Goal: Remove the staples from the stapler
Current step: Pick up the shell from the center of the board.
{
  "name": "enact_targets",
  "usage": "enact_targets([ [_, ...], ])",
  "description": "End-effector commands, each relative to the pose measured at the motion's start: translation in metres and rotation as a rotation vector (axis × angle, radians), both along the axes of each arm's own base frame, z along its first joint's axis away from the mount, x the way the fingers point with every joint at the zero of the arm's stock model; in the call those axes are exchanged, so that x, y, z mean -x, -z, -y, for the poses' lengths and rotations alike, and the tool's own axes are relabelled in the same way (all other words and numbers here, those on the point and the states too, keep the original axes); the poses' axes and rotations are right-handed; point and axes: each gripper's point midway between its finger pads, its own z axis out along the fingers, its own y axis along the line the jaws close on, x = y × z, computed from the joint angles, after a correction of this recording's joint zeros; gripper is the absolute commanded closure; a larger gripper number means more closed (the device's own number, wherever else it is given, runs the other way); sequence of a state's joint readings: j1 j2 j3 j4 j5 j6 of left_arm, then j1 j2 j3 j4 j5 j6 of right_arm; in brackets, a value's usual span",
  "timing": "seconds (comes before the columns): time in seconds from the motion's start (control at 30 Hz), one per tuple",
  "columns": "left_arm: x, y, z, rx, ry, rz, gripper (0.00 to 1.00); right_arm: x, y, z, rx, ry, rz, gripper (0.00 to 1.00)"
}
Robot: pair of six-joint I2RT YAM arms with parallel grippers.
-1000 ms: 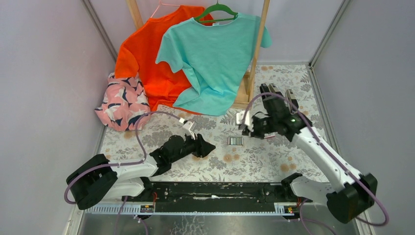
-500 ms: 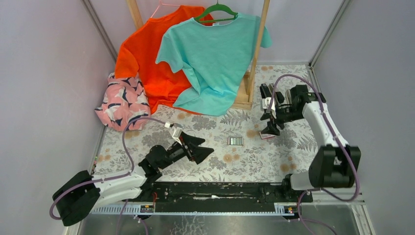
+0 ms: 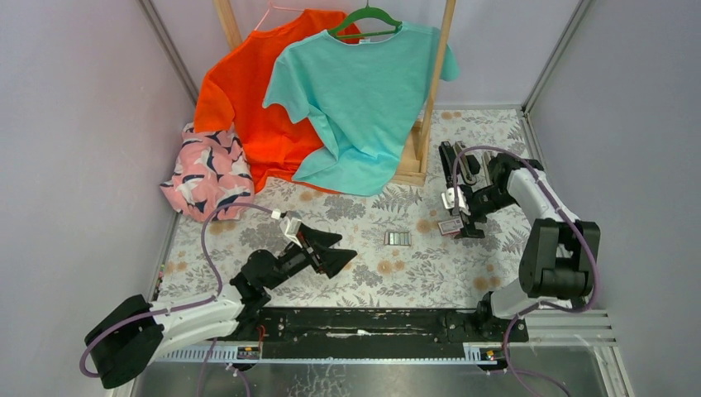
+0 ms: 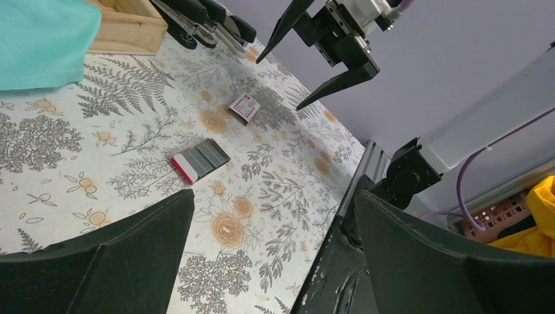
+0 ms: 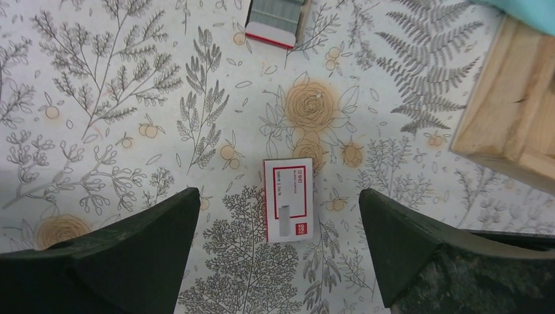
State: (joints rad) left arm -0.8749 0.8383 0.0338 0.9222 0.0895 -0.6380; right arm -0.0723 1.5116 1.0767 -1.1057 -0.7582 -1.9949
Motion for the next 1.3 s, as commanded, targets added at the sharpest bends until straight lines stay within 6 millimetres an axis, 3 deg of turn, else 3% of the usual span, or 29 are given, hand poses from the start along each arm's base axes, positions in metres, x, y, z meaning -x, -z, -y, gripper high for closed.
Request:
enact_targets([
  [0.0,-0.001,-0.005,-0.004,0.035,-0.014,0.025,0.0,-0.008,0.023,0.007,0.054,-0.063,-0.005,0.0],
  [0.1,-0.001,-0.002,-0.005,0.03,-0.017,0.017,0.0,-0.015,0.041,0.011,0.116,-0.038,-0.031,0.01],
  [0.5,-0.001,-0.002,-0.007,0.021,-0.029,0.017,0.0,-0.03,0.079,0.016,0.274,-0.034,-0.086,0.08],
  [0.83,-0.001,0.001,-0.007,0.015,-0.028,0.012,0.0,-0.027,0.086,0.022,0.322,-0.035,-0.141,0.29],
  [1.27,0.0,0.002,-0.006,0.016,-0.019,0.009,0.0,-0.024,0.084,0.014,0.317,-0.031,-0.127,0.4],
])
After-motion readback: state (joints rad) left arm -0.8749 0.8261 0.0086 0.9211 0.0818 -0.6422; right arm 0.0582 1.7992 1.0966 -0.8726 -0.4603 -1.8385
